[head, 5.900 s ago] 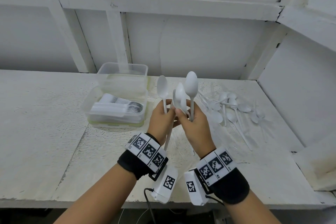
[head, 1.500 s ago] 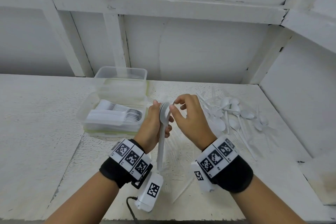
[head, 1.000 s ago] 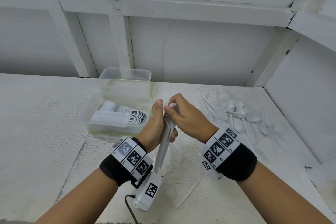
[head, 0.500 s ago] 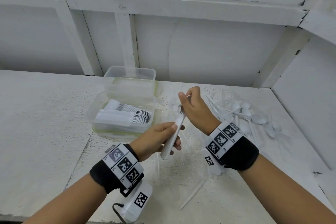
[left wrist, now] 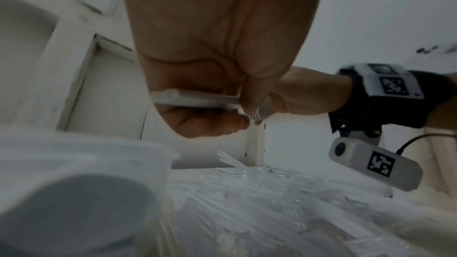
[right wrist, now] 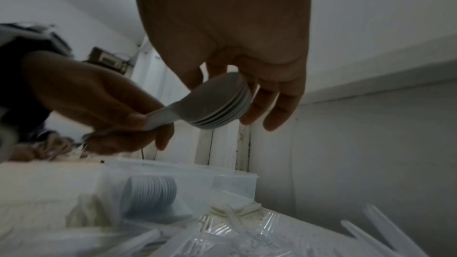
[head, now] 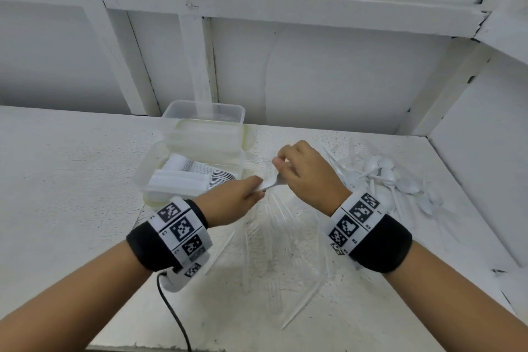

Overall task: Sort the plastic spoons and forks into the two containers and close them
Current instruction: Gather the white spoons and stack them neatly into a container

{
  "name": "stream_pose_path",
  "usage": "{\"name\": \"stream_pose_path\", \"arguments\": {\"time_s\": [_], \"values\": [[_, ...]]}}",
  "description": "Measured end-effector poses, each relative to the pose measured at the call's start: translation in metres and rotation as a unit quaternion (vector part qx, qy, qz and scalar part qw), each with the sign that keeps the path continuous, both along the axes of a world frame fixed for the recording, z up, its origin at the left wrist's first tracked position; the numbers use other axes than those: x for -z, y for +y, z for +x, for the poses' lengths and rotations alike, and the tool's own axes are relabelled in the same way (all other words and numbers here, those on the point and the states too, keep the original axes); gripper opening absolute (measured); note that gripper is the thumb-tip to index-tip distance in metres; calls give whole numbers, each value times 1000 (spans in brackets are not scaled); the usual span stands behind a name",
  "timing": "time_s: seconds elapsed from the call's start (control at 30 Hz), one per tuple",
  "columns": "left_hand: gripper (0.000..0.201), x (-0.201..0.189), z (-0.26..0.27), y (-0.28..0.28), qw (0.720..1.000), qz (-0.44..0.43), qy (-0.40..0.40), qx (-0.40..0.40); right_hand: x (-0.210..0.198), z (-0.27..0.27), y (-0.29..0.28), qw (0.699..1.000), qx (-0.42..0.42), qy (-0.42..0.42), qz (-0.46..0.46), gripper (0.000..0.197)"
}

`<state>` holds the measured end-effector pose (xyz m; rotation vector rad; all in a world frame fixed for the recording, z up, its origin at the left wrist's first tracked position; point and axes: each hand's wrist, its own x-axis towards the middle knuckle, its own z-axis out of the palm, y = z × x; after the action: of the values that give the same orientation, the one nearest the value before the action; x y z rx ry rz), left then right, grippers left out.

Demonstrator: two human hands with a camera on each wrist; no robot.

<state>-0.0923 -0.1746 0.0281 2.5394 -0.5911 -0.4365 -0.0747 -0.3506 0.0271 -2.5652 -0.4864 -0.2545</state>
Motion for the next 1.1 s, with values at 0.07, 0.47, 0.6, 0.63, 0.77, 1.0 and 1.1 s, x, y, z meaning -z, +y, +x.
{"name": "stream_pose_path", "arguments": {"time_s": [0.07,0.47,0.6,0.63,0.77,1.0,1.1], "values": [[27,-4,5,8,998,46,-32,26,3,-4,2,993,-57,-70,-76,40],[24,-5,17,64,999,14,-34,12,9,7,46,946,-210,-161,-186,35],[14,-16,38,104,993,-85,-48,-64,9,24,70,946,-213,-130,-207,27],[14,-18,45,115,985,-109,-73,-112,6,30,76,952,-208,-102,-201,25],[26,-13,76,159,941,-58,-110,-314,1,56,99,971,-142,-5,-190,33],[30,10,86,176,870,-177,170,-427,15,85,142,970,-117,96,-190,31],[26,16,85,176,865,-192,179,-428,22,86,149,965,-119,127,-195,30]]}}
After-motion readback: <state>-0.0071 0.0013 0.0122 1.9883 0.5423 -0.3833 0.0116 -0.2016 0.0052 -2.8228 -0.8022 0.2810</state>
